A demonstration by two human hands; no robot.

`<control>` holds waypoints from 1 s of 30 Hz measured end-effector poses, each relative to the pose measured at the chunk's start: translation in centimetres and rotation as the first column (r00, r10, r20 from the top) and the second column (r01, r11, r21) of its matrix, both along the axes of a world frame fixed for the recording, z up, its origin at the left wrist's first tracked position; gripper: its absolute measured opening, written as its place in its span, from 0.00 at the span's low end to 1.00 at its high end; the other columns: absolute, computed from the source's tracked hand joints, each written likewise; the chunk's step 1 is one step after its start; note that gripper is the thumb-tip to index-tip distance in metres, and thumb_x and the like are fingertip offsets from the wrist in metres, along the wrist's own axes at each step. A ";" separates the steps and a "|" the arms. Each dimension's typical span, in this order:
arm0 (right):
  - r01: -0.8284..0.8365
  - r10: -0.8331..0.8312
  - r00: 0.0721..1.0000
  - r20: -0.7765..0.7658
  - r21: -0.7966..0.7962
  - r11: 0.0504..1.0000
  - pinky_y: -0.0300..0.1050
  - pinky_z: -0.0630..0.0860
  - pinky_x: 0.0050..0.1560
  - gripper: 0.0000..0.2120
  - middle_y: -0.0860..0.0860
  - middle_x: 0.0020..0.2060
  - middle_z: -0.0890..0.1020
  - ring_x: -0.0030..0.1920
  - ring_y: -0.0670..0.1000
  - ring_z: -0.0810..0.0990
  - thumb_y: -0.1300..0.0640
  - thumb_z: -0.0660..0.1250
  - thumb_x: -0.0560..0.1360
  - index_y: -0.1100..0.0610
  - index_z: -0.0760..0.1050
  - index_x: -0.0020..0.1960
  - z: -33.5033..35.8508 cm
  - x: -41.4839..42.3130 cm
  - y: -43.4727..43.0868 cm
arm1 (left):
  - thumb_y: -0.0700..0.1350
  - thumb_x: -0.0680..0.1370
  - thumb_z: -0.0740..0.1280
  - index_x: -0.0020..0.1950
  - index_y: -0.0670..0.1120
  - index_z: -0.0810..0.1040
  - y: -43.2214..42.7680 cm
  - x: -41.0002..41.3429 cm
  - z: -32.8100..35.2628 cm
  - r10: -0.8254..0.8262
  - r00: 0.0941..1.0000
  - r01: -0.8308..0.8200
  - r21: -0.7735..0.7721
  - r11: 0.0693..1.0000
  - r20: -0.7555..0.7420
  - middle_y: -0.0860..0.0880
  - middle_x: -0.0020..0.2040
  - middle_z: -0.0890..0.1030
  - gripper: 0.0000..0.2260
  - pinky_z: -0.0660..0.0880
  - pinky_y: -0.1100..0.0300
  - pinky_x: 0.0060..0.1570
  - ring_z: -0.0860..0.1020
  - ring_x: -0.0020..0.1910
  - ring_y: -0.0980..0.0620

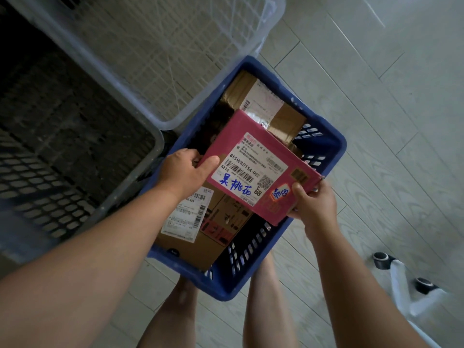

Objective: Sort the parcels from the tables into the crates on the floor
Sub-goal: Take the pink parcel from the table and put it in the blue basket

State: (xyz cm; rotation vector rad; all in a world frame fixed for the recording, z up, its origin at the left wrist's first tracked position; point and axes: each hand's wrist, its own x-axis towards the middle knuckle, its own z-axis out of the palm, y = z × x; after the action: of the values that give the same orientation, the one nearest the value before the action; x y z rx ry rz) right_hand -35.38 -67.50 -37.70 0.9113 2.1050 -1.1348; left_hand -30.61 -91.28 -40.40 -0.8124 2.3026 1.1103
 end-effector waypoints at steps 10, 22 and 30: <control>-0.026 0.041 0.989 0.139 -0.109 0.994 0.47 0.80 0.39 0.07 0.56 0.49 0.83 0.45 0.53 0.84 0.63 0.67 0.76 0.54 0.72 0.51 0.5 -1.0 1.0 | 0.79 0.60 0.49 0.76 0.62 0.51 0.4 -5.4 1.4 -0.321 0.910 0.317 0.059 0.947 0.262 0.48 0.65 0.76 0.47 0.74 0.54 0.53 0.75 0.62 0.43; -0.334 0.331 0.931 0.151 -0.010 0.943 0.42 0.78 0.45 0.19 0.52 0.47 0.82 0.41 0.48 0.80 0.46 0.68 0.74 0.57 0.75 0.59 0.4 -11.5 -3.1 | 0.75 0.61 0.61 0.68 0.56 0.70 0.4 -4.5 1.7 -0.090 0.963 0.031 0.228 0.973 0.256 0.55 0.59 0.78 0.40 0.73 0.54 0.53 0.77 0.55 0.51; -0.322 0.280 0.890 0.360 0.063 0.945 0.48 0.78 0.51 0.13 0.55 0.49 0.81 0.47 0.54 0.81 0.52 0.67 0.77 0.60 0.73 0.56 -3.7 -13.1 -4.6 | 0.81 0.50 0.62 0.68 0.56 0.70 0.3 -4.0 0.8 -0.016 0.973 -0.050 0.279 0.959 0.231 0.52 0.60 0.79 0.51 0.75 0.47 0.58 0.79 0.56 0.49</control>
State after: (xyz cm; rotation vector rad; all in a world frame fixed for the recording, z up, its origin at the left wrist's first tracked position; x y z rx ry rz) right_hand -48.52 -72.11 -41.36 0.7398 1.9485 -0.6394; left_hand -34.65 -91.01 -39.63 -0.8028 1.8947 1.2466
